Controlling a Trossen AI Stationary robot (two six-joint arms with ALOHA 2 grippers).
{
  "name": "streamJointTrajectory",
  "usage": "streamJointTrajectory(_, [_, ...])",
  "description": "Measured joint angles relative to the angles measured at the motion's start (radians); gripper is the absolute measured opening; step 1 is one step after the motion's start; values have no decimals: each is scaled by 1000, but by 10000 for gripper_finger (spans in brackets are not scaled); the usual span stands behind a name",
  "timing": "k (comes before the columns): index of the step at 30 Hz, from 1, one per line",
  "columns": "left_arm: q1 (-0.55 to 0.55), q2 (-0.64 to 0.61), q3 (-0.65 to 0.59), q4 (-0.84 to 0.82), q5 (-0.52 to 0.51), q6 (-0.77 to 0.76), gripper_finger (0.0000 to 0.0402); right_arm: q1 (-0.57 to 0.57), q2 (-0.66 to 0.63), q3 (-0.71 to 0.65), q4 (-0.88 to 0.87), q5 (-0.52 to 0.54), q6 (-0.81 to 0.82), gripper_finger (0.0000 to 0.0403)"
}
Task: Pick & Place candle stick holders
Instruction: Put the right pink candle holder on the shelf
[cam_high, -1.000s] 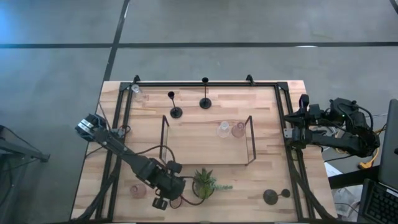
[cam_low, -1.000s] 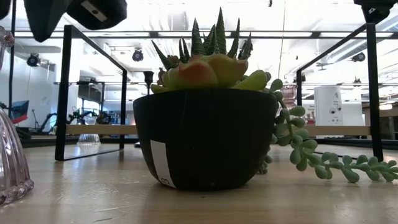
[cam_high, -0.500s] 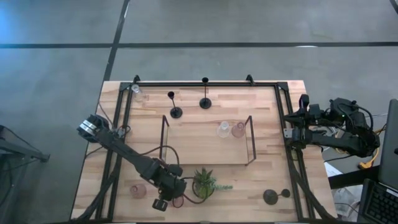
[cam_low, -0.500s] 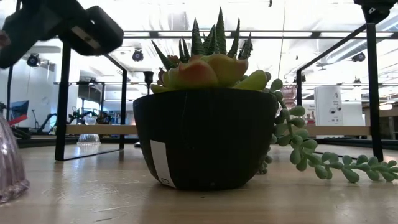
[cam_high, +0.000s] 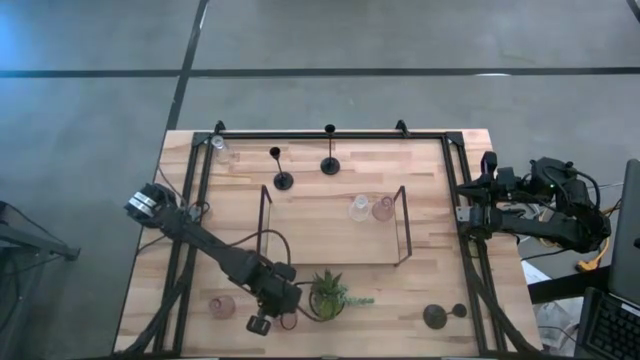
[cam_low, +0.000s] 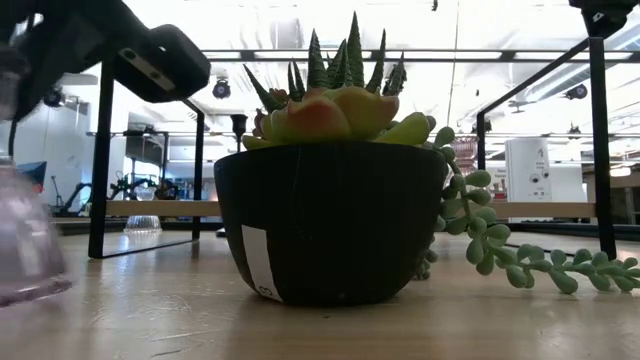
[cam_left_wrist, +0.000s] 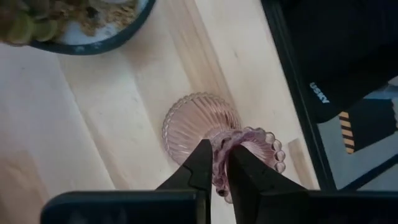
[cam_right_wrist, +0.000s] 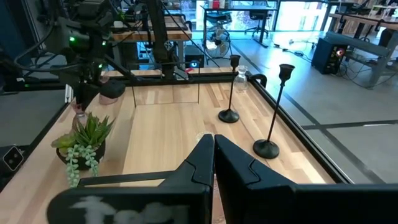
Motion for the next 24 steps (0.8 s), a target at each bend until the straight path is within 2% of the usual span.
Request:
streamJointTrajectory(5, [34,-2,50,-70,51,-4,30,0,0,0,0,0,0,8])
streamJointTrajectory(10, [79,-4,152,-237,56,13,30,0,0,0,0,0,0,8])
streamJointTrajectory(20, [154,-6,411,-455,-87,196,30,0,0,0,0,0,0,8])
streamJointTrajectory(24, [207,-6,465,-471,-139,283,30,0,0,0,0,0,0,8])
